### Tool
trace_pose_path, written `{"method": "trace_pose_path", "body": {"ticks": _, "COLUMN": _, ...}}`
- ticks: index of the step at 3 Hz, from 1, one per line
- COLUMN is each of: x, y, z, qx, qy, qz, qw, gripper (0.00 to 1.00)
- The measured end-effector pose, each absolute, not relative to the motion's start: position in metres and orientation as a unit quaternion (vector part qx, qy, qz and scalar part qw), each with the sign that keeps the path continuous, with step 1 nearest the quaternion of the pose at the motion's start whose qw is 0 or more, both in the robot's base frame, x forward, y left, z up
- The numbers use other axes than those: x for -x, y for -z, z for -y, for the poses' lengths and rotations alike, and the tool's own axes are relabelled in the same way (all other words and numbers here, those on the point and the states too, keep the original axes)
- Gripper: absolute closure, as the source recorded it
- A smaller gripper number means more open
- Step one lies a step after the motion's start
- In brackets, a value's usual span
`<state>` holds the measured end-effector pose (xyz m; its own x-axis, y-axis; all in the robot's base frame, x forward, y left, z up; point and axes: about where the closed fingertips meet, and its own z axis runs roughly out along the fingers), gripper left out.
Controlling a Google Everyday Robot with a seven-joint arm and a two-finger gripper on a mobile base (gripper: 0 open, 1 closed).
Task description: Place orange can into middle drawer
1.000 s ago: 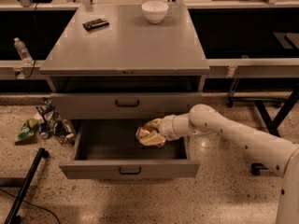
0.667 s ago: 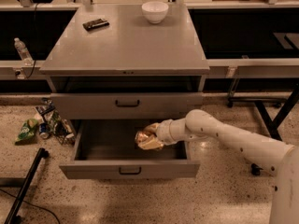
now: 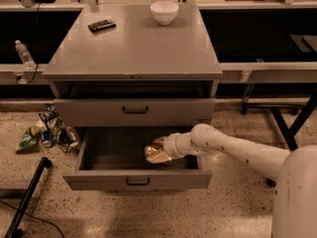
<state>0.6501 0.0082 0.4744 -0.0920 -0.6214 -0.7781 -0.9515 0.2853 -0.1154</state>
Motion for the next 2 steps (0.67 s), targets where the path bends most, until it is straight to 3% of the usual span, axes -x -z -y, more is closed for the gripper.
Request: {"method": "trace_pose_path", "body": {"ticks": 2, "x": -0.621, "y": -0.462, "z": -0.033, "qx": 0.558, "qy": -0.202, "qz": -0.712, "qw": 0.375, "gripper": 0.52}}
